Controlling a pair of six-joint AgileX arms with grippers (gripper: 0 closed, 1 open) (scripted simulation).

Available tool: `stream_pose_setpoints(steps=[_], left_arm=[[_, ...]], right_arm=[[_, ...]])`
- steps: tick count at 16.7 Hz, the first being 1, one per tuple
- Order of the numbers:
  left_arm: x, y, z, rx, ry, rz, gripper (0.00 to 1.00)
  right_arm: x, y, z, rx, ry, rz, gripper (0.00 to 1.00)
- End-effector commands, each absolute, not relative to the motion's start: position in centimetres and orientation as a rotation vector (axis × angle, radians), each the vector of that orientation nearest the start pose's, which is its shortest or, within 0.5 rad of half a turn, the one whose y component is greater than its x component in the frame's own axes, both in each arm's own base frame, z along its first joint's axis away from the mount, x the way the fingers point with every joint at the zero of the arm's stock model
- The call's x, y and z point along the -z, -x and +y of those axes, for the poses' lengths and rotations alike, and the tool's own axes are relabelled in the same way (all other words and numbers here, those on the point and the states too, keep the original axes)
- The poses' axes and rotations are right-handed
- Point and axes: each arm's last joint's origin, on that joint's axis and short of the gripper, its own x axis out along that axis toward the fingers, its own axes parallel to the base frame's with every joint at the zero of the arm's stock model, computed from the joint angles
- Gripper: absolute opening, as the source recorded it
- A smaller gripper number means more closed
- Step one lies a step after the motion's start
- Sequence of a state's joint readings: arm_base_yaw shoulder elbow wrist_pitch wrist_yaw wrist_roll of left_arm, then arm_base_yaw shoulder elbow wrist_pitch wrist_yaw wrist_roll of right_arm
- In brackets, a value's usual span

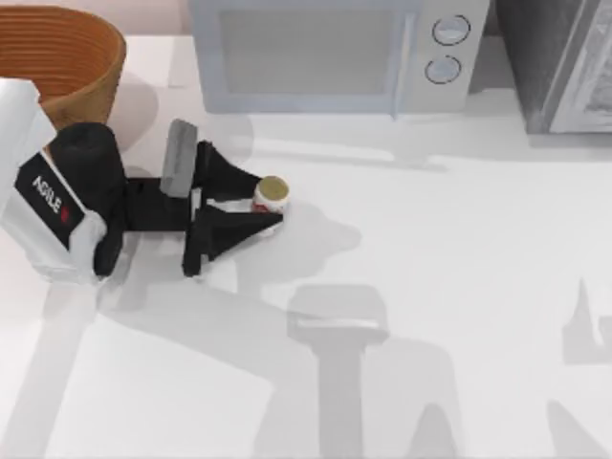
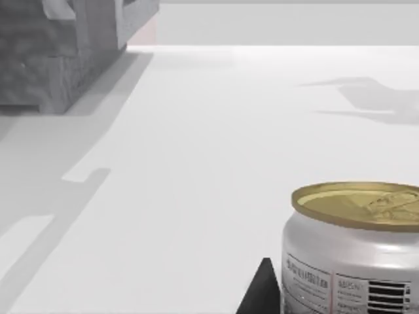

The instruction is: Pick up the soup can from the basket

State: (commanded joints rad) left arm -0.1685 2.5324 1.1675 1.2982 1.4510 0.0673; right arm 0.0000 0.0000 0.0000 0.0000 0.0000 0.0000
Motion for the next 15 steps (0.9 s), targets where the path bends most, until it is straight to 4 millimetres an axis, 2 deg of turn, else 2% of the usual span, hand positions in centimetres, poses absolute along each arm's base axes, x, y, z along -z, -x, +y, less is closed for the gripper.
stream_pose_setpoints(steps=[2, 15], left_arm=[[-1.8, -41.23, -9.71, 1.591, 0.0, 0.0, 0.0], [-1.8, -41.23, -9.71, 1.591, 0.0, 0.0, 0.98]], right_arm=[[-16.0, -10.57, -0.12, 0.0, 0.0, 0.0, 1.0], [-16.0, -10.57, -0.12, 0.0, 0.0, 0.0, 1.0]])
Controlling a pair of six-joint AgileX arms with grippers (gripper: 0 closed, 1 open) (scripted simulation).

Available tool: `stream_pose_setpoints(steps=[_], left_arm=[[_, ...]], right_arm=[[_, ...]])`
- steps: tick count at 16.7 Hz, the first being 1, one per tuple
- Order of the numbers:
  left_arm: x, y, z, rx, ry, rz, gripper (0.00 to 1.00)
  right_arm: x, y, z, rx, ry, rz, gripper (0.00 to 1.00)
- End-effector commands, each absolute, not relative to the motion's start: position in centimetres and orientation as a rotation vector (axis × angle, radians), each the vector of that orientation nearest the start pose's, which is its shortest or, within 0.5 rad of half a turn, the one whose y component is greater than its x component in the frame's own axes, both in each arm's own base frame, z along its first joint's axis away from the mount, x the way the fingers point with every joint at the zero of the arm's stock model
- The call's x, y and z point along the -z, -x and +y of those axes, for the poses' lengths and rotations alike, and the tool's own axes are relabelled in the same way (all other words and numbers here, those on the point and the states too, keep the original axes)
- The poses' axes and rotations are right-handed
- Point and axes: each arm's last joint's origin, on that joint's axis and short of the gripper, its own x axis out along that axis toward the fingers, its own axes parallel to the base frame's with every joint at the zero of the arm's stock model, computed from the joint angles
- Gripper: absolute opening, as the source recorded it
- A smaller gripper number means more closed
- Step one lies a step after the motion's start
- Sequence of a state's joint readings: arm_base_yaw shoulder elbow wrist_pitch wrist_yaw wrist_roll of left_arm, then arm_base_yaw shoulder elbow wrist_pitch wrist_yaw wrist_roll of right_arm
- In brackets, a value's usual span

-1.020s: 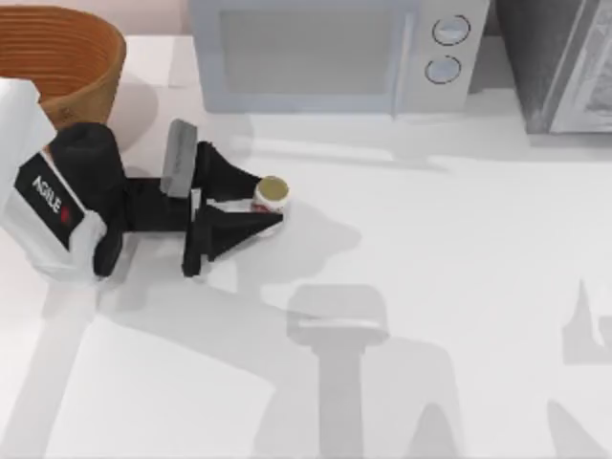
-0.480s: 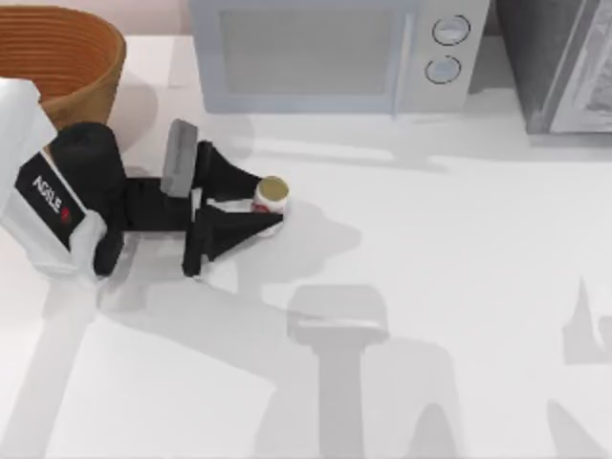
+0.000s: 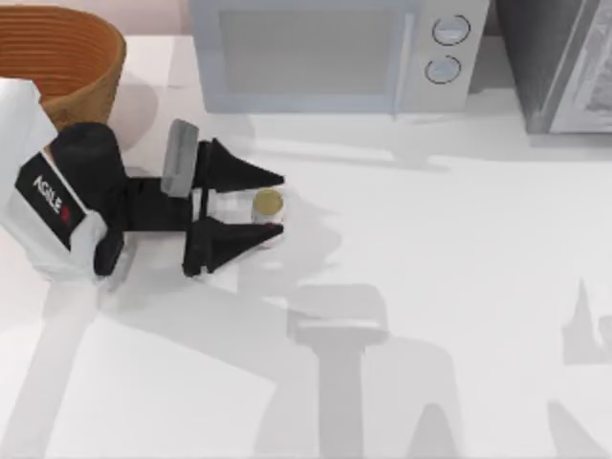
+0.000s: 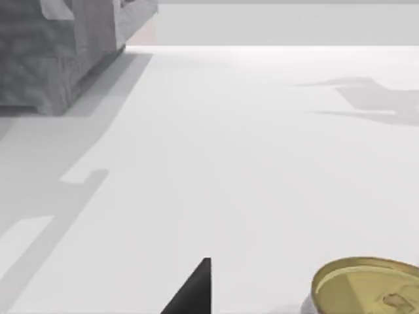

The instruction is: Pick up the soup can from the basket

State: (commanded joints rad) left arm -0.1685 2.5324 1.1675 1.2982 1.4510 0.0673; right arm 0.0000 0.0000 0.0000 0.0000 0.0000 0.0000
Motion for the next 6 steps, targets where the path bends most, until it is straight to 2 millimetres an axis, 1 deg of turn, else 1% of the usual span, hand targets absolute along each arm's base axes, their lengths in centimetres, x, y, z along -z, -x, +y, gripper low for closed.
stream_pose_setpoints(steps=[1, 6], left_arm=[[-1.8, -41.23, -9.71, 1.591, 0.0, 0.0, 1.0], [-1.8, -41.23, -9.71, 1.591, 0.0, 0.0, 1.0]], right_arm=[[-16.0, -10.57, -0.12, 0.0, 0.0, 0.0, 1.0], [-16.0, -10.57, -0.12, 0.0, 0.0, 0.0, 1.0]])
